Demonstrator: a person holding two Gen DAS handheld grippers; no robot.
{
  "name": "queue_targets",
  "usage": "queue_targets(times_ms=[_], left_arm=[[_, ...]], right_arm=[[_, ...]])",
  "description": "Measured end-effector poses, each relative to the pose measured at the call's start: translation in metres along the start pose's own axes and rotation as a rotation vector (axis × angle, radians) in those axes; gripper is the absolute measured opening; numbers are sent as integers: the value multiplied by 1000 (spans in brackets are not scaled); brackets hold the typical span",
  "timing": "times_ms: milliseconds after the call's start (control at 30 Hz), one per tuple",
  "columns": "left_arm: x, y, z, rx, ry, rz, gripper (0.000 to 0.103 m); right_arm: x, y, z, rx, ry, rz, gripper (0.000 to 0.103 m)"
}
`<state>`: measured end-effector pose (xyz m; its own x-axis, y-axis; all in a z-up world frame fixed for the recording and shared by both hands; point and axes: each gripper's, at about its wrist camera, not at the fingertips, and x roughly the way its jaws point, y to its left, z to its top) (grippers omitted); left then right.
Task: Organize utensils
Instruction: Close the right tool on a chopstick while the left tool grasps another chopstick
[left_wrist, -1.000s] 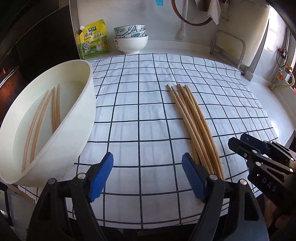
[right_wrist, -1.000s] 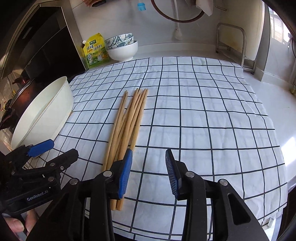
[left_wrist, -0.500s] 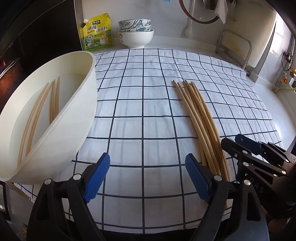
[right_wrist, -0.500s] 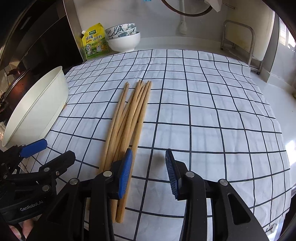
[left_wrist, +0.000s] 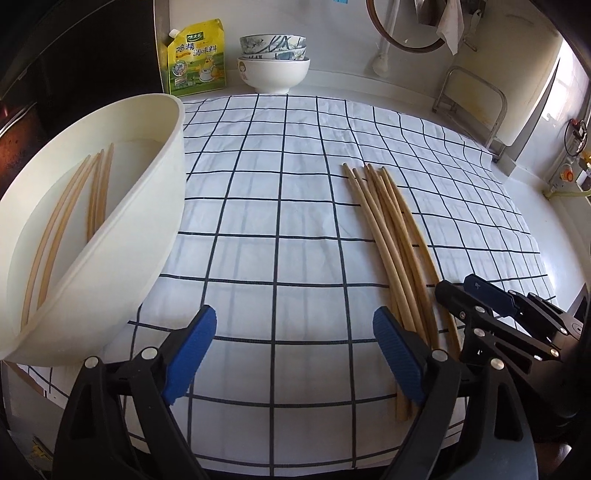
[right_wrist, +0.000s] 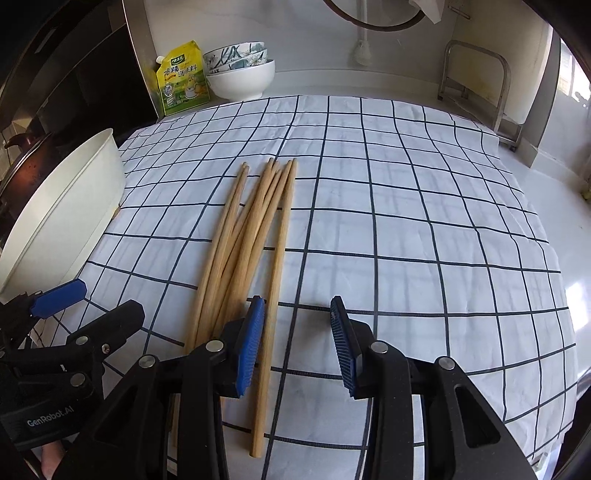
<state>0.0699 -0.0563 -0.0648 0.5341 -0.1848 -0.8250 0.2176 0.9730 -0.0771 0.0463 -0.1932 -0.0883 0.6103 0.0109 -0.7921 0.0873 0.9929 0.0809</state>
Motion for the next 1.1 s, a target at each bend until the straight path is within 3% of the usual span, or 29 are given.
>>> queue_targets(times_ms=[400, 567, 700, 1100], left_arm=[[17, -29, 6, 38, 13, -19, 85], [18, -32, 4, 46, 6, 0, 90], [21, -33, 3, 75, 13, 69, 91], [25, -8, 5, 16, 31, 95, 90]], right_arm=[[-10, -42, -8, 71, -13, -47, 36], [-12, -40, -7, 68, -24, -31, 36], [-11, -38, -6, 65, -24, -24, 36], [-4, -31, 3, 25, -24, -26, 36]])
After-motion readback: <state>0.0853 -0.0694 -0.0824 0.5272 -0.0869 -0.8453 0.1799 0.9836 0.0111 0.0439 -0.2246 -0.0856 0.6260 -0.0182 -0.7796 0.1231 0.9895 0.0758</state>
